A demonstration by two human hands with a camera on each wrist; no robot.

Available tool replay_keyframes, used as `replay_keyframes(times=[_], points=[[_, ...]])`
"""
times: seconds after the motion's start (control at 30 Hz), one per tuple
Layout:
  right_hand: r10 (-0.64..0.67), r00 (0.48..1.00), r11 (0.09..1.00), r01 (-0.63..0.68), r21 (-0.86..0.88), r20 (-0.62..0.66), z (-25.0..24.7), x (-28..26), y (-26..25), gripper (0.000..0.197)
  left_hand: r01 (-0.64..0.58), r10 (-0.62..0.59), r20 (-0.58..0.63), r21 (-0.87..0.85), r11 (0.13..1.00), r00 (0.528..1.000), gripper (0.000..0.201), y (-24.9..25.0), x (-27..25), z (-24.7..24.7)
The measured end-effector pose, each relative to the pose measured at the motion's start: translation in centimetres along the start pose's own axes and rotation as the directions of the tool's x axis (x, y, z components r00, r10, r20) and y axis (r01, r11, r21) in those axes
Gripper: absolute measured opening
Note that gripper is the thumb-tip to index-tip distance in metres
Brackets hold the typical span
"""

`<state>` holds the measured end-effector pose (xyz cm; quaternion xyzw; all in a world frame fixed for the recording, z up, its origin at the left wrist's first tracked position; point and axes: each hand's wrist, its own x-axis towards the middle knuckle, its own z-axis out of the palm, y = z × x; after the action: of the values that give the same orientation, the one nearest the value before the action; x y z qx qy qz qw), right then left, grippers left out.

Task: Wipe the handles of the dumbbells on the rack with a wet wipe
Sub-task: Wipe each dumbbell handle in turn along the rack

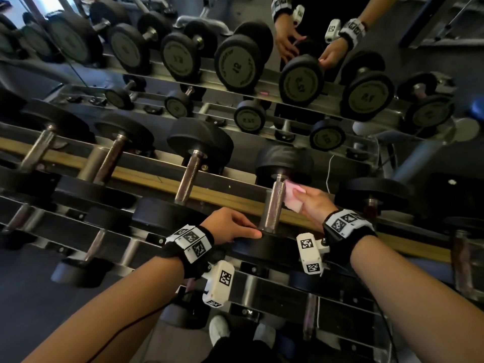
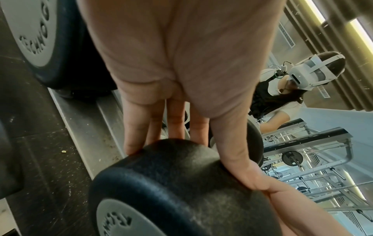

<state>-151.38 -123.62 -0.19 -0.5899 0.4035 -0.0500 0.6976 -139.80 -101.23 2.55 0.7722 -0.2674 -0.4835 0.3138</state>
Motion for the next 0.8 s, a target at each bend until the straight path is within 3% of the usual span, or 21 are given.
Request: replay_keyframes(times=[0.2, 0.37, 0.4, 0.57, 0.63, 0.73, 0.8], points=[[-0.133, 0.977, 0.940, 0.178, -0.290, 0.168, 0.4, -3.1, -0.2, 0.033, -0.018, 0.018, -0.031, -0.018, 1.000, 0.999, 0.025, -0.7, 0.1, 0.3], [-0.055, 0.949, 0.911, 0.175, -0.374, 0.310, -0.1, -5.1, 0.7, 0.027, -0.047, 0.046, -0.034, -0.022, 0.999, 0.998, 0.024, -0.9, 0.4, 0.2], [-0.068, 0.949, 0.886, 0.200, -0.419, 0.309, -0.5, -4.9, 0.3, 0.027, -0.049, 0.048, -0.031, -0.022, 0.999, 0.998, 0.024, -0.9, 0.4, 0.2], [-0.197, 0.969, 0.934, 0.232, -0.270, 0.150, -0.9, -3.2, -1.9, 0.033, -0.040, 0.040, -0.008, -0.051, 0.998, 0.999, 0.042, -1.1, 0.6, 0.2], [-0.216, 0.960, 0.936, 0.256, -0.242, 0.179, 0.2, -2.8, -1.4, 0.037, -0.044, 0.043, -0.014, -0.064, 0.997, 0.999, 0.048, -1.3, 0.6, 0.3], [-0.192, 0.961, 0.955, 0.230, -0.189, 0.200, 1.2, -3.2, 0.4, 0.041, -0.045, 0.043, -0.028, -0.082, 0.996, 0.999, 0.039, -1.3, 0.4, 0.4], [-0.183, 0.953, 0.919, 0.254, -0.302, 0.243, 0.8, -4.1, 1.5, 0.038, -0.042, 0.040, -0.033, -0.087, 0.995, 0.999, 0.034, -1.3, 0.3, 0.4]])
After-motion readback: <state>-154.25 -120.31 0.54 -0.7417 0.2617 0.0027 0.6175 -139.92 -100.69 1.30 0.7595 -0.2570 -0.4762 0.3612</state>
